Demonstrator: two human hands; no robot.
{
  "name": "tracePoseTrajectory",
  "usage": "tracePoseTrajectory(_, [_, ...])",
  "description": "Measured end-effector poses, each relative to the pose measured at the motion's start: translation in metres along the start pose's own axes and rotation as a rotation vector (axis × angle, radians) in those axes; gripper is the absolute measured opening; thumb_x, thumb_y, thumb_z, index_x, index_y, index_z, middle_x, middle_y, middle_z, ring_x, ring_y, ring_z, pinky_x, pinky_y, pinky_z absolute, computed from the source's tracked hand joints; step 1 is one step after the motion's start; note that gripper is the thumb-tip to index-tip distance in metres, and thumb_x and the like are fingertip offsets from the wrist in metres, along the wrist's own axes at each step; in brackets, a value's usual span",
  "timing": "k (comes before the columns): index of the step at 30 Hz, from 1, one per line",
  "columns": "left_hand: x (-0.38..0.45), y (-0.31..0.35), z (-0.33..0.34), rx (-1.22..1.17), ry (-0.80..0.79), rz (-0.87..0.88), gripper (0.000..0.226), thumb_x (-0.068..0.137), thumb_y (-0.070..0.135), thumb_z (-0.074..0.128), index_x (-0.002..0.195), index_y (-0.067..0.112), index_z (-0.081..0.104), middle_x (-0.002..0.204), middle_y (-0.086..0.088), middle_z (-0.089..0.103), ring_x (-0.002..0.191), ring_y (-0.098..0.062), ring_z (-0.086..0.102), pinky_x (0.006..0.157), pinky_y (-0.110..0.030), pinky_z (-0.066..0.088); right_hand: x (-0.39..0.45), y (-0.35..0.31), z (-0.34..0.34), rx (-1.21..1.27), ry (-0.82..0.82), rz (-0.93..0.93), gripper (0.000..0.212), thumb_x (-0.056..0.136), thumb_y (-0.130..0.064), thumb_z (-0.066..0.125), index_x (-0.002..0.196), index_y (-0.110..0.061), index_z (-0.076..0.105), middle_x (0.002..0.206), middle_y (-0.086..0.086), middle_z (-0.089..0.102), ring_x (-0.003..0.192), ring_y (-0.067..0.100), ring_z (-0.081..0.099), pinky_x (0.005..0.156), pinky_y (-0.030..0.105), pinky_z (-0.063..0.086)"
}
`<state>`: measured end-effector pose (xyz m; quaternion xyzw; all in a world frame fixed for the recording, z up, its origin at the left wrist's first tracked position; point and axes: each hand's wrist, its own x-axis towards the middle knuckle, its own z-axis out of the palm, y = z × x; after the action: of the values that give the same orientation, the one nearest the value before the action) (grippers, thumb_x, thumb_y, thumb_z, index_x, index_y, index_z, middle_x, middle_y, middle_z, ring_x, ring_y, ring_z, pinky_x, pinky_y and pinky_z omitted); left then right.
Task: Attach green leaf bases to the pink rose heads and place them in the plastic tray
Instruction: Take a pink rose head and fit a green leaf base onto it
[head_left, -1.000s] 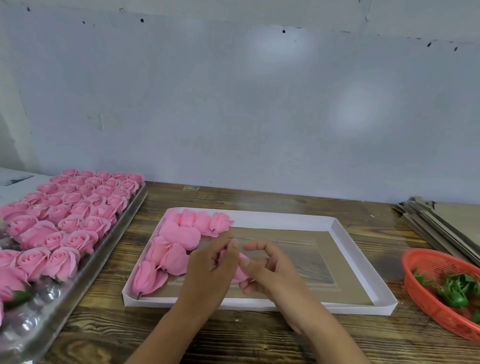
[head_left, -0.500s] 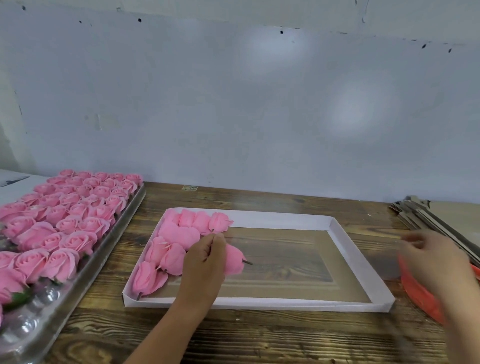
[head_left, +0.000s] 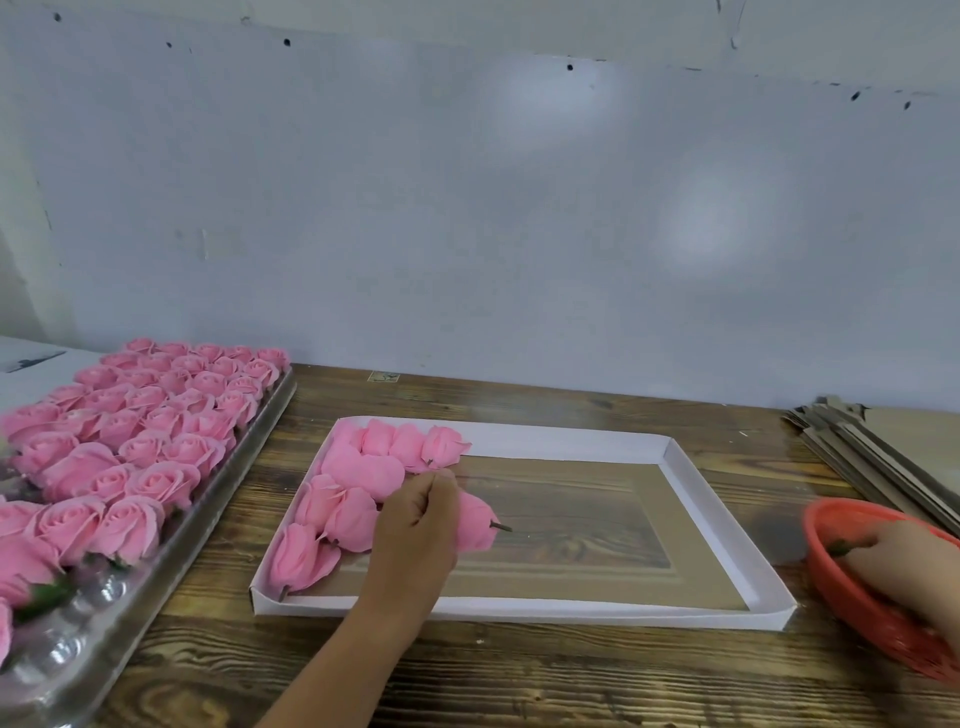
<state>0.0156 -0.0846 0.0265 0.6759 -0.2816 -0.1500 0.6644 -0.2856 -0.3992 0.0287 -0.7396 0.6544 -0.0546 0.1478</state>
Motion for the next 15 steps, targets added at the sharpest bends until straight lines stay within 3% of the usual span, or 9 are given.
tracePoseTrajectory(4, [-0.001, -0.001, 0.000, -0.010, -0.004, -0.003, 0.039, 0.102, 0.025, 0.043, 0.065, 0.016, 0.049, 0.057, 0.011, 0.039, 0.058, -0.012, 0.042, 0.048, -0.022, 0.034, 0.000, 0.007, -0.010, 0.234, 0.118, 0.042, 0.018, 0.079, -0.020, 0.076, 0.062, -0.015, 0.075, 0.053, 0.011, 0.069, 0.061, 0.036, 0.069, 0.068, 0.046, 0.059])
tracePoseTrajectory(6, [0.000, -0.002, 0.000, -0.010, -0.012, -0.006, 0.046, 0.102, 0.026, 0.043, 0.057, 0.027, 0.049, 0.056, 0.013, 0.040, 0.055, -0.008, 0.043, 0.048, -0.022, 0.035, 0.001, 0.008, -0.012, 0.336, 0.183, 0.057, 0.018, 0.080, -0.018, 0.073, 0.064, -0.012, 0.072, 0.053, 0.013, 0.067, 0.063, 0.036, 0.067, 0.065, 0.044, 0.056])
tracePoseTrajectory(10, [0.001, -0.004, 0.000, -0.007, -0.019, -0.007, 0.049, 0.103, 0.026, 0.043, 0.054, 0.028, 0.048, 0.057, 0.011, 0.039, 0.055, -0.008, 0.042, 0.048, -0.022, 0.034, 0.002, 0.008, -0.010, 0.616, 0.252, 0.036, 0.021, 0.087, -0.023, 0.061, 0.074, -0.007, 0.062, 0.072, 0.029, 0.065, 0.066, 0.036, 0.062, 0.076, 0.062, 0.056])
tracePoseTrajectory(12, [0.002, -0.004, 0.000, -0.011, -0.021, -0.009, 0.050, 0.102, 0.026, 0.043, 0.053, 0.029, 0.047, 0.057, 0.012, 0.038, 0.052, -0.005, 0.040, 0.047, -0.020, 0.034, -0.019, -0.005, -0.013, 0.726, 0.322, -0.040, 0.026, 0.085, -0.030, 0.066, 0.064, -0.015, 0.058, 0.062, 0.017, 0.066, 0.059, 0.031, 0.060, 0.070, 0.052, 0.058])
tracePoseTrajectory(15, [0.001, -0.005, 0.000, -0.026, -0.020, -0.014, 0.044, 0.103, 0.027, 0.043, 0.059, 0.024, 0.049, 0.056, 0.013, 0.039, 0.049, -0.003, 0.041, 0.044, -0.019, 0.035, -0.058, -0.033, -0.018, 0.795, 0.362, -0.144, 0.036, 0.081, -0.036, 0.070, 0.056, -0.023, 0.048, 0.045, -0.002, 0.058, 0.045, 0.018, 0.056, 0.057, 0.034, 0.048])
